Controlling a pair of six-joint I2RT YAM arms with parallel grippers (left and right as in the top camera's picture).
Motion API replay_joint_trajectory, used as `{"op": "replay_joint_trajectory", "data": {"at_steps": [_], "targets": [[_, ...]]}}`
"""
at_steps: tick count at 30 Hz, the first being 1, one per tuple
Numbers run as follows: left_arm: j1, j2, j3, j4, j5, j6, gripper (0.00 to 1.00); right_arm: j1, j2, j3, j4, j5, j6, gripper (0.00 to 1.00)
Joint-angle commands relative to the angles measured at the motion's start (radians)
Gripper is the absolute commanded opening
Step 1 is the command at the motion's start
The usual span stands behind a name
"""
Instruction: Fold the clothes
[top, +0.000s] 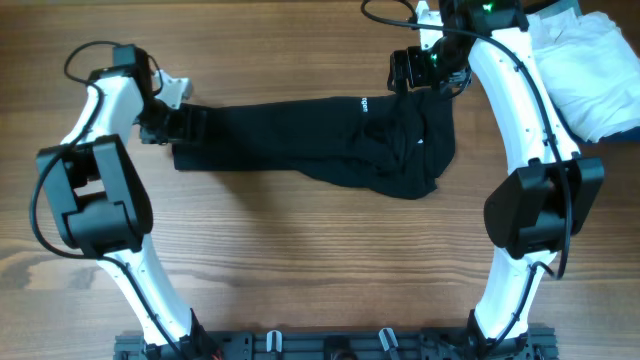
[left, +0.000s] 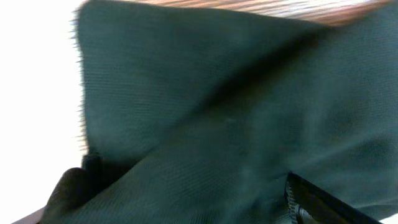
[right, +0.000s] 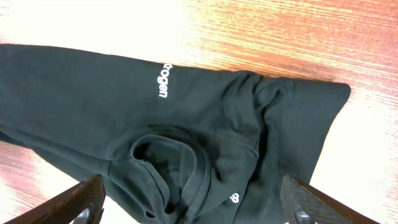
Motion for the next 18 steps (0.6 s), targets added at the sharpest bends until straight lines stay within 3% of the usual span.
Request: {"op": "replay_joint_trajectory", "data": {"at_steps": [1, 2, 3, 4, 7, 10, 11, 14, 15, 16, 18], "targets": [[-0.069, 0.094, -0.124, 0.032, 0.114, 0.023, 0.66, 0.002, -0.009, 0.013, 0.013, 0.005, -0.013, 0.91], [-0.076, 0.094, -0.133, 0.034, 0.108, 0.023, 0.26, 0.002, -0.009, 0.013, 0.014, 0.006, -0.012, 0.91], [-0.077, 0.094, -0.138, 0.035, 0.100, 0.022, 0.10, 0.002, -0.009, 0.013, 0.014, 0.006, -0.012, 0.91], [-0.070, 0.094, -0.139, 0.037, 0.085, 0.015, 0.04, 0.002, -0.009, 0.013, 0.013, 0.006, -0.012, 0.91], [-0.005, 0.083, -0.128, 0.070, 0.016, -0.088, 0.04, 0.002, -0.009, 0.013, 0.008, 0.005, -0.009, 0.89], [0.110, 0.043, -0.079, 0.068, 0.011, -0.146, 0.04, 0.002, -0.009, 0.013, 0.004, 0.005, 0.009, 0.79], [0.149, 0.025, -0.055, 0.065, 0.014, -0.151, 0.04, 0.002, -0.009, 0.012, 0.004, -0.003, 0.017, 0.72], [0.216, -0.030, 0.013, 0.049, 0.014, -0.142, 0.04, 0.002, -0.008, -0.028, 0.024, -0.076, 0.018, 0.22], [0.226, -0.043, 0.027, 0.045, 0.011, -0.142, 0.04, 0.002, -0.008, -0.051, 0.036, -0.091, 0.019, 0.09], [0.232, -0.055, 0.039, 0.041, 0.011, -0.139, 0.04, 0.002, -0.008, -0.074, 0.047, -0.101, 0.027, 0.04], [0.234, -0.074, 0.053, 0.042, 0.004, -0.135, 0.04, 0.003, -0.008, -0.138, 0.102, -0.158, 0.043, 0.04]]}}
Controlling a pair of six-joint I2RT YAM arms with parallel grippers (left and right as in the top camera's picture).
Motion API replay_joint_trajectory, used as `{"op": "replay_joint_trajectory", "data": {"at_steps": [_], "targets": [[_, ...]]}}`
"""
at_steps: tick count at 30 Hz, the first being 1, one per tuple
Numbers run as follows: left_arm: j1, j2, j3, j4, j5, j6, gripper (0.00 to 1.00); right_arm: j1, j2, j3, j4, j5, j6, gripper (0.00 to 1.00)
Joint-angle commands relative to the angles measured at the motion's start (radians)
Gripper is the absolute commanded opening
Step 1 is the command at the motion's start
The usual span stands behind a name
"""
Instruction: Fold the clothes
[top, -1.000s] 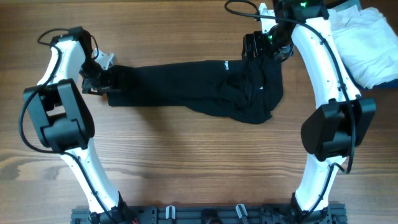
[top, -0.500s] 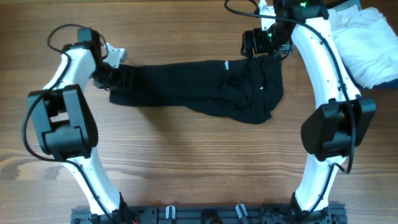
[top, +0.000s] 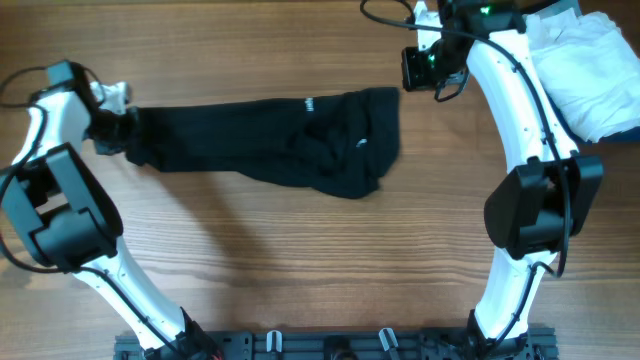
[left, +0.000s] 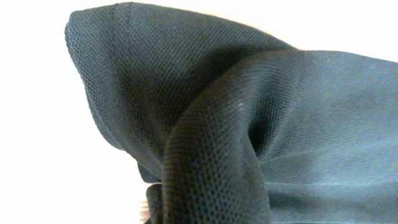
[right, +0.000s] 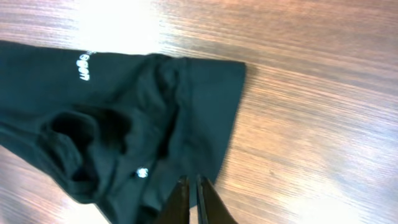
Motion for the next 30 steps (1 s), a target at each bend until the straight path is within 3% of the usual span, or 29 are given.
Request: {"op": "replay_joint_trajectory", "data": {"at_steps": [1, 3, 11, 18, 22, 26, 30], "targets": [[-0.007, -0.066, 0.047, -0.002, -0.041, -0.007, 0.04, 0.006, -0.008, -0.120, 0.089, -0.175, 0.022, 0.04], [-0.018, -0.069, 0.047, -0.004, -0.043, -0.003, 0.04, 0.024, -0.008, -0.222, 0.209, -0.296, 0.023, 0.04], [-0.105, -0.146, 0.097, -0.050, -0.042, -0.001, 0.04, 0.075, -0.008, -0.544, 0.531, -0.309, 0.154, 0.04], [-0.313, -0.181, 0.118, -0.069, -0.060, 0.011, 0.04, 0.075, -0.008, -0.578, 0.558, -0.309, 0.177, 0.04], [-0.444, -0.130, 0.114, -0.089, -0.236, 0.011, 0.04, 0.075, -0.008, -0.578, 0.560, -0.309, 0.176, 0.04], [-0.465, -0.070, 0.114, -0.126, -0.367, 0.011, 0.04, 0.075, -0.008, -0.578, 0.560, -0.308, 0.176, 0.04], [-0.469, -0.066, 0.114, -0.143, -0.373, 0.012, 0.04, 0.075, -0.008, -0.578, 0.569, -0.308, 0.177, 0.05]]}}
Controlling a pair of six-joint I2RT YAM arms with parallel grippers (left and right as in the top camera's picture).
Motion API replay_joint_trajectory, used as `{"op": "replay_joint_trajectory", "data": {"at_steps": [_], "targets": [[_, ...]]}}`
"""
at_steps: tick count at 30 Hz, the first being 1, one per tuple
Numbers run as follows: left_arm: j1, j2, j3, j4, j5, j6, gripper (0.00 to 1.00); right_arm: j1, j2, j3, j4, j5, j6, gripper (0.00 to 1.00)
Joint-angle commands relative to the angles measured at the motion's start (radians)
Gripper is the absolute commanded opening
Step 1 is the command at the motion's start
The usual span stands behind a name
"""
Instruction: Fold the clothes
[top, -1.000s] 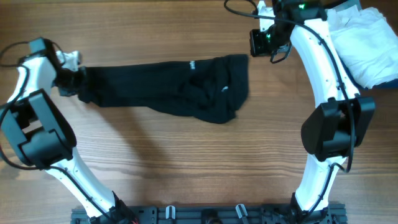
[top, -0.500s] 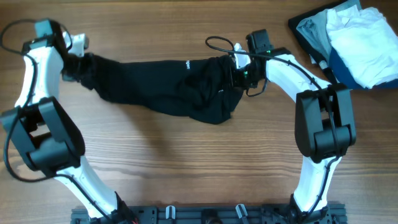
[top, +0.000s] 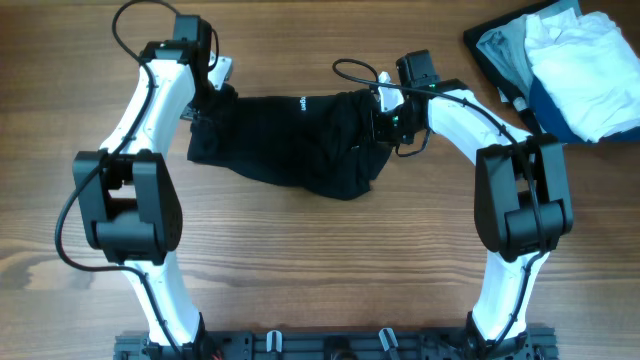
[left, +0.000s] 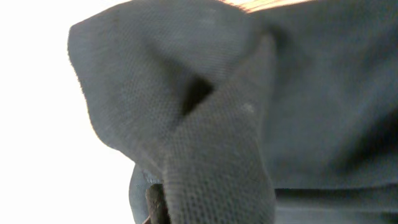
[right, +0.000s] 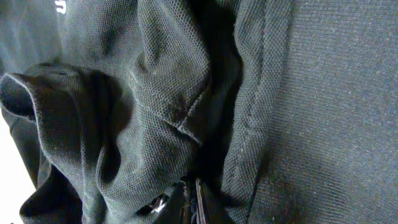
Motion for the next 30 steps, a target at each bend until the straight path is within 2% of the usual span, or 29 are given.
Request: {"op": "replay_joint_trajectory", "data": {"at_steps": [1, 5, 7, 8, 9, 11, 13, 18, 21, 22, 25, 26, 27, 30], "targets": [[-0.009, 0.003, 0.006, -0.006, -0.035, 0.016, 0.04, -0.001, -0.009, -0.008, 0.013, -0.023, 0.013, 0.04], [-0.052, 0.024, 0.005, -0.014, 0.067, 0.016, 0.04, -0.001, -0.009, -0.008, 0.015, -0.023, 0.013, 0.04], [-0.071, 0.035, 0.003, -0.027, 0.121, 0.016, 0.13, -0.001, -0.009, -0.008, 0.015, -0.021, 0.013, 0.04], [-0.080, 0.035, 0.002, -0.035, 0.151, 0.016, 0.36, -0.002, -0.009, -0.008, 0.015, -0.017, 0.013, 0.04], [-0.092, 0.035, 0.002, -0.039, 0.196, 0.016, 0.52, -0.002, -0.009, -0.008, 0.015, -0.016, 0.013, 0.04], [-0.112, 0.035, 0.002, -0.032, 0.267, 0.016, 0.77, -0.002, -0.009, -0.008, 0.017, -0.016, 0.014, 0.04], [-0.129, 0.035, 0.002, -0.032, 0.272, 0.016, 0.98, -0.002, -0.009, -0.008, 0.016, -0.016, 0.014, 0.04], [-0.120, 0.021, 0.029, -0.057, 0.262, -0.014, 1.00, -0.011, -0.012, 0.004, 0.014, -0.035, 0.014, 0.04], [-0.109, -0.032, 0.125, -0.120, 0.265, -0.014, 1.00, -0.021, -0.033, 0.035, -0.003, -0.061, 0.014, 0.05], [-0.107, -0.060, 0.162, -0.137, 0.264, -0.014, 1.00, -0.024, -0.058, 0.043, -0.016, -0.048, 0.016, 0.16], [-0.093, -0.136, 0.204, -0.138, 0.264, -0.014, 1.00, -0.025, -0.176, 0.043, -0.103, 0.234, 0.136, 0.70], [-0.080, -0.154, 0.203, -0.137, 0.262, -0.015, 1.00, -0.025, -0.200, 0.042, -0.130, 0.298, 0.144, 0.81], [-0.061, -0.171, 0.203, -0.137, 0.258, -0.023, 1.00, -0.025, -0.204, 0.042, -0.147, 0.323, 0.141, 0.89], [0.019, -0.180, 0.203, -0.124, 0.188, -0.108, 1.00, -0.021, -0.164, 0.008, -0.143, 0.272, 0.131, 0.99]]}}
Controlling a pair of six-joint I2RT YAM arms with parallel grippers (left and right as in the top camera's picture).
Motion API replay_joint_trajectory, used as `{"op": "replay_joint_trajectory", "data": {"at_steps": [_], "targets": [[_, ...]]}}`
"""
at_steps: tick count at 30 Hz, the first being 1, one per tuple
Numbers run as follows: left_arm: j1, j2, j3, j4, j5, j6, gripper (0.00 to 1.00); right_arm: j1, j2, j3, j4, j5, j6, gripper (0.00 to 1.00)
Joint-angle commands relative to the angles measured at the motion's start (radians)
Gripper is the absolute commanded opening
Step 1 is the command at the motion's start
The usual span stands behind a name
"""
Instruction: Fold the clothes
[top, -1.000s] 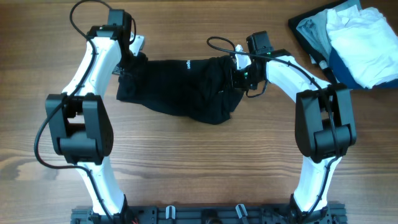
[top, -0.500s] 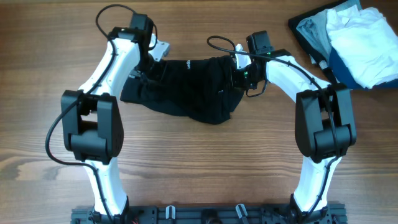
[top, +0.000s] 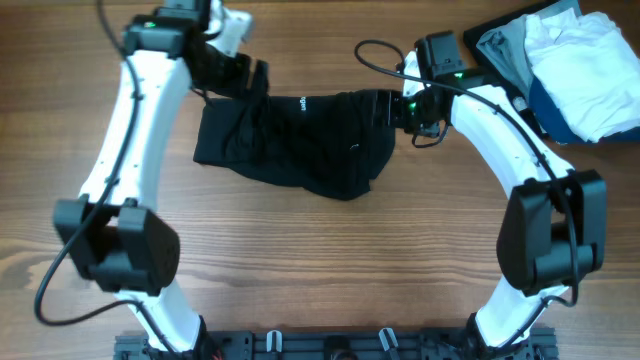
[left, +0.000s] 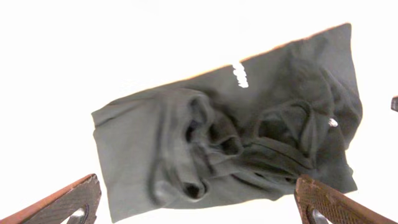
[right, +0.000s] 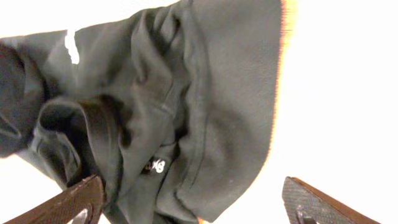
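A black garment (top: 300, 145) with small white lettering lies bunched and folded short on the wooden table (top: 300, 270). It also fills the left wrist view (left: 217, 143) and the right wrist view (right: 205, 106). My left gripper (top: 248, 78) hovers over the garment's upper left corner, open and empty (left: 196, 205). My right gripper (top: 395, 108) hangs at the garment's right edge, also open with nothing between its fingers (right: 199, 205).
A pile of other clothes, white (top: 585, 70), grey (top: 500, 45) and blue, sits on a dark tray at the back right corner. Cables trail from both wrists.
Both grippers were shut on the black garment, left on its folded-over left end, right on its right part. Both are now open and raised off it; the garment lies where it was.
The garment lay stretched long, its left end in my left gripper, my right open above its right end. Then it sat further left, still held, my right gripper shut off it. Later the left end lay doubled over, both grippers shut on it. Now it is released.
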Motion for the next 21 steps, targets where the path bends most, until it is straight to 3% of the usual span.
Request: {"op": "replay_joint_trajectory", "data": {"at_steps": [1, 4, 11, 16, 21], "targets": [[0.096, -0.011, 0.010, 0.008, -0.048, -0.098, 1.00, 0.001, 0.056, -0.035, 0.023, -0.018, 0.001, 1.00], [0.143, -0.011, 0.010, -0.004, -0.040, -0.097, 1.00, 0.002, 0.111, -0.048, 0.053, -0.138, 0.001, 1.00], [0.160, -0.011, 0.010, -0.031, -0.048, -0.097, 1.00, 0.007, 0.179, -0.055, 0.095, -0.156, -0.012, 1.00], [0.159, -0.011, 0.010, -0.052, -0.048, -0.097, 1.00, 0.024, 0.179, -0.123, 0.249, -0.372, -0.043, 0.99], [0.159, -0.011, 0.010, -0.082, -0.048, -0.097, 1.00, 0.024, 0.179, -0.146, 0.308, -0.415, -0.080, 0.96]]}}
